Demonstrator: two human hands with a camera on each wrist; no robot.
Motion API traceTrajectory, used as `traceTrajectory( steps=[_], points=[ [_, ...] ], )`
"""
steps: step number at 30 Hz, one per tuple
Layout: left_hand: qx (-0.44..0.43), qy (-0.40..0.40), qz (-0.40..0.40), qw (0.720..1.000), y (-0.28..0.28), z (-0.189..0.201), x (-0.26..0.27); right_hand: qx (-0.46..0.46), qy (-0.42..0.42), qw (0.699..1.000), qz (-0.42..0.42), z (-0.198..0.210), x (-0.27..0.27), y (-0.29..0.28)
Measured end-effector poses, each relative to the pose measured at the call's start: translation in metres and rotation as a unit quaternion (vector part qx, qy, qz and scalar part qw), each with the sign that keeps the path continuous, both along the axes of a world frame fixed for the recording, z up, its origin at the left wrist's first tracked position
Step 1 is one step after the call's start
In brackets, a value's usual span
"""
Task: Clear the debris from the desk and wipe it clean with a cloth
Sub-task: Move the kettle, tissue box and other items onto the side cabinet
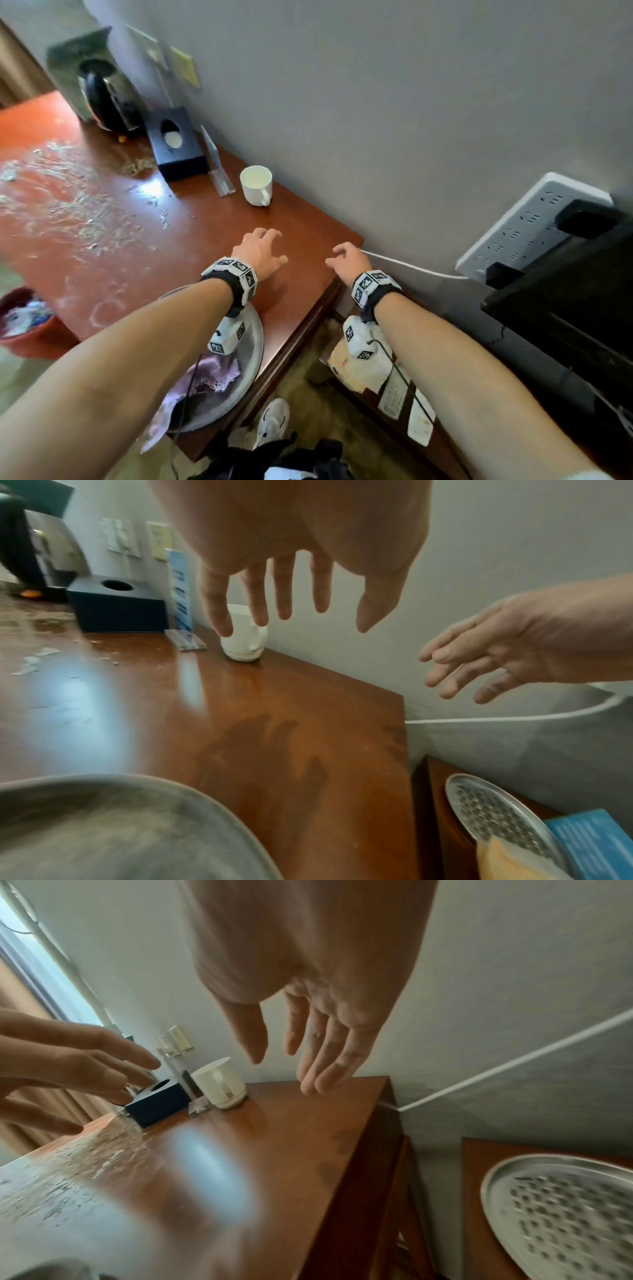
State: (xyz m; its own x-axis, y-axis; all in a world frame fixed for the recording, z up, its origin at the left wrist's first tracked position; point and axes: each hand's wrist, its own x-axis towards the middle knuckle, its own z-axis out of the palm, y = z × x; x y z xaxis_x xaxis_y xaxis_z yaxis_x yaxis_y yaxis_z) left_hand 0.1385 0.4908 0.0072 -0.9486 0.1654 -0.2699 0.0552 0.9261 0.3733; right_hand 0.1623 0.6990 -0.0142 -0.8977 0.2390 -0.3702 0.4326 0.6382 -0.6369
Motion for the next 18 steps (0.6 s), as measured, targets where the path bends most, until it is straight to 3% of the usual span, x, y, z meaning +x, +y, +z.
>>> traceTrajectory(
  steps=[18],
  points=[
    [0.035,-0.022,0.136,0.990,-0.106,-0.015,-0.087,0.047,-0.013,0.996,0.080,-0.009,-0.137,-0.113]
  ],
)
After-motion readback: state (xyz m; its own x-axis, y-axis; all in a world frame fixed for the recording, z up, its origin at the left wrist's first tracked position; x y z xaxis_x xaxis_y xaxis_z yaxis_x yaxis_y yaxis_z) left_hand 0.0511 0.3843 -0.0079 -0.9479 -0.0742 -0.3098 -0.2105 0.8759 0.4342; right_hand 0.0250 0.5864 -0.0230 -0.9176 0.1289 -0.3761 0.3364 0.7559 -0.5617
